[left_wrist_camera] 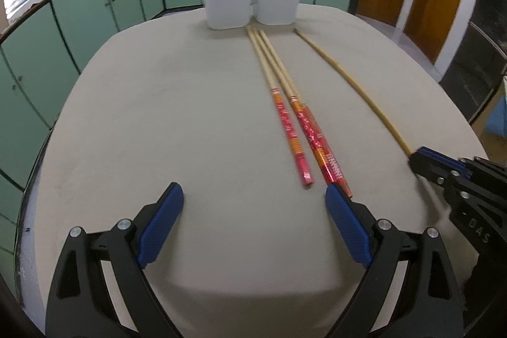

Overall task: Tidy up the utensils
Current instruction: 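Grasp a wooden chopstick with the right gripper while the left gripper grasps a red-patterned chopstick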

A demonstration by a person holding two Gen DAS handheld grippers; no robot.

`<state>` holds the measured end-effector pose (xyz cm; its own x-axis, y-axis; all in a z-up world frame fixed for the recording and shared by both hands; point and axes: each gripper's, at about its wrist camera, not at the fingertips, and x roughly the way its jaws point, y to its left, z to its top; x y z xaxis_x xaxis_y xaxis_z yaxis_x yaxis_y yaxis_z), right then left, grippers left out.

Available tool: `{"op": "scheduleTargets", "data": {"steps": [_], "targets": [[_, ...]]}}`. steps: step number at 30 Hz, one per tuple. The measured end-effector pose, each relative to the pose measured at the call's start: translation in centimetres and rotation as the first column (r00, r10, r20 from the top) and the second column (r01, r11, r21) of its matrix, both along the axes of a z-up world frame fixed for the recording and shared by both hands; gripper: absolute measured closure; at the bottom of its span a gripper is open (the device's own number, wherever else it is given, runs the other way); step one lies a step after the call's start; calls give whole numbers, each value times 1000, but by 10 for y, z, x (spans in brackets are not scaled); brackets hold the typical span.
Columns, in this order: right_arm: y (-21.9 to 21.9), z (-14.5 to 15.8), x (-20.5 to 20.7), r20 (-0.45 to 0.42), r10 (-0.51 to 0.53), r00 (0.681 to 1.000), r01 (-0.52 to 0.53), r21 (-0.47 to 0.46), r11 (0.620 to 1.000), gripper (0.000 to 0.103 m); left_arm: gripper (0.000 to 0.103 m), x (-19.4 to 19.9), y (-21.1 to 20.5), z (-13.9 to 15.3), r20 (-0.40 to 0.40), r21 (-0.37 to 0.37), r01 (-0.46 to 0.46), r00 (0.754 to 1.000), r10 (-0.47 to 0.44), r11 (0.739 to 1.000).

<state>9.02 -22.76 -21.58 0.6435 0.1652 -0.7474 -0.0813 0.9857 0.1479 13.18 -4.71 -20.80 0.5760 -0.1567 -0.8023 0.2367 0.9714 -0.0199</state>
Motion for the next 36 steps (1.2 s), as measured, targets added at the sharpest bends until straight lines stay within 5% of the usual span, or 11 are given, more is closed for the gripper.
{"op": "scheduleTargets", "data": {"steps": [12, 14, 25, 36], "targets": [[1, -1, 1, -1, 3, 1000, -3, -1, 1000, 96, 22, 7, 3, 1, 7, -12, -50, 999, 50, 999], [1, -1, 1, -2, 3, 1000, -3, 2, 1000, 96, 27, 8, 2, 1, 10, -17, -54, 998, 54, 998], [0, -1, 1, -3, 3, 1000, -3, 7, 1000, 96, 91, -1, -13, 4, 33, -40, -3, 999, 5, 999], [0, 0, 1, 2, 4, 1000, -4, -5, 1000, 96, 97, -3, -13, 6, 36, -59, -11, 999, 13, 998]]}}
